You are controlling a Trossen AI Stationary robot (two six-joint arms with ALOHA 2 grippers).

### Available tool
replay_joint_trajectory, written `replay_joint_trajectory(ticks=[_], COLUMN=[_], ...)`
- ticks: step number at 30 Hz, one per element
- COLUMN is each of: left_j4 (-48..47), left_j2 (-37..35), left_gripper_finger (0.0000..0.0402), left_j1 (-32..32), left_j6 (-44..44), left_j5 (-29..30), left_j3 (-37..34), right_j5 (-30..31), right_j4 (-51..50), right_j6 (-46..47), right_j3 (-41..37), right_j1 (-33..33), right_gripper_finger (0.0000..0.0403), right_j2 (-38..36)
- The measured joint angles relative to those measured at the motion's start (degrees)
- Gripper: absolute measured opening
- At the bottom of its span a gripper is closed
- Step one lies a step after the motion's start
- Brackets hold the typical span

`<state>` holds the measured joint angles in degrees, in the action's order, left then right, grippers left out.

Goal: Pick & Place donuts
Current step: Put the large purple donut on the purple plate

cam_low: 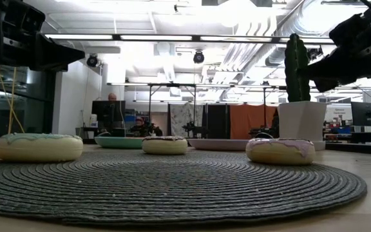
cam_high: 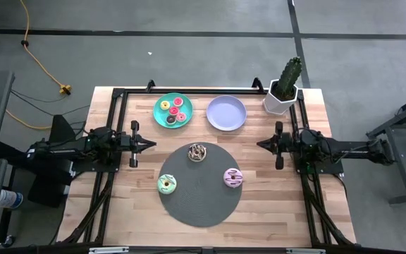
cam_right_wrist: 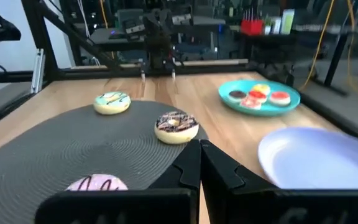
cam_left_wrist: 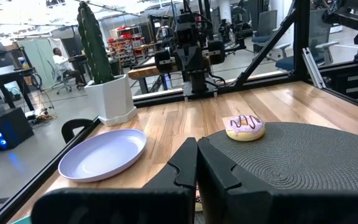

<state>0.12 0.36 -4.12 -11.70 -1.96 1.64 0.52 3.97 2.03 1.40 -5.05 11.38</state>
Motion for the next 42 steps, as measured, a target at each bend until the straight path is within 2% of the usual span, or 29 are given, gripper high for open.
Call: replay_joint_trajectory(ticks=[5, 9, 17, 21, 26, 29, 34, 37, 42], left_j4=[0.0, 0.0, 0.0, 0.0, -0.1, -0.1, -0.1, -0.1, -0.1], left_j2=[0.0, 0.0, 0.0, 0.0, 0.0, 0.0, 0.0, 0.0, 0.0], left_gripper_finger=[0.0000, 0.0000, 0.0000, 0.0000, 0.0000, 0.0000, 0.0000, 0.0000, 0.0000], left_j1=[0.0, 0.0, 0.0, 0.0, 0.0, 0.0, 0.0, 0.0, 0.0], left_j6=[0.0, 0.0, 0.0, 0.0, 0.0, 0.0, 0.0, 0.0, 0.0], left_j5=[0.0, 0.0, 0.0, 0.0, 0.0, 0.0, 0.0, 0.0, 0.0], left_j3=[0.0, 0.0, 0.0, 0.0, 0.0, 0.0, 0.0, 0.0, 0.0], right_j5=[0.0, 0.7, 0.5, -1.8, -8.3, -11.8, -15.8, -15.4, -10.1], right_j4=[-8.4, -13.9, -28.5, -34.8, -38.5, -38.2, -38.8, -39.4, -39.9], right_j6=[3.5, 3.9, 22.9, 27.6, 32.4, 30.1, 17.5, 10.7, 3.9], right_j3=[6.7, 14.0, 31.2, 37.0, 41.2, 43.7, 48.4, 50.7, 53.9], right_j1=[-0.1, -0.3, -1.0, -1.5, -2.4, -2.0, -0.3, 0.8, 3.3], right_gripper_finger=[0.0000, 0.0000, 0.0000, 0.0000, 0.0000, 0.0000, 0.0000, 0.0001, 0.0001], right_j2=[3.0, 9.4, 26.9, 35.2, 44.5, 49.7, 56.8, 60.2, 65.7])
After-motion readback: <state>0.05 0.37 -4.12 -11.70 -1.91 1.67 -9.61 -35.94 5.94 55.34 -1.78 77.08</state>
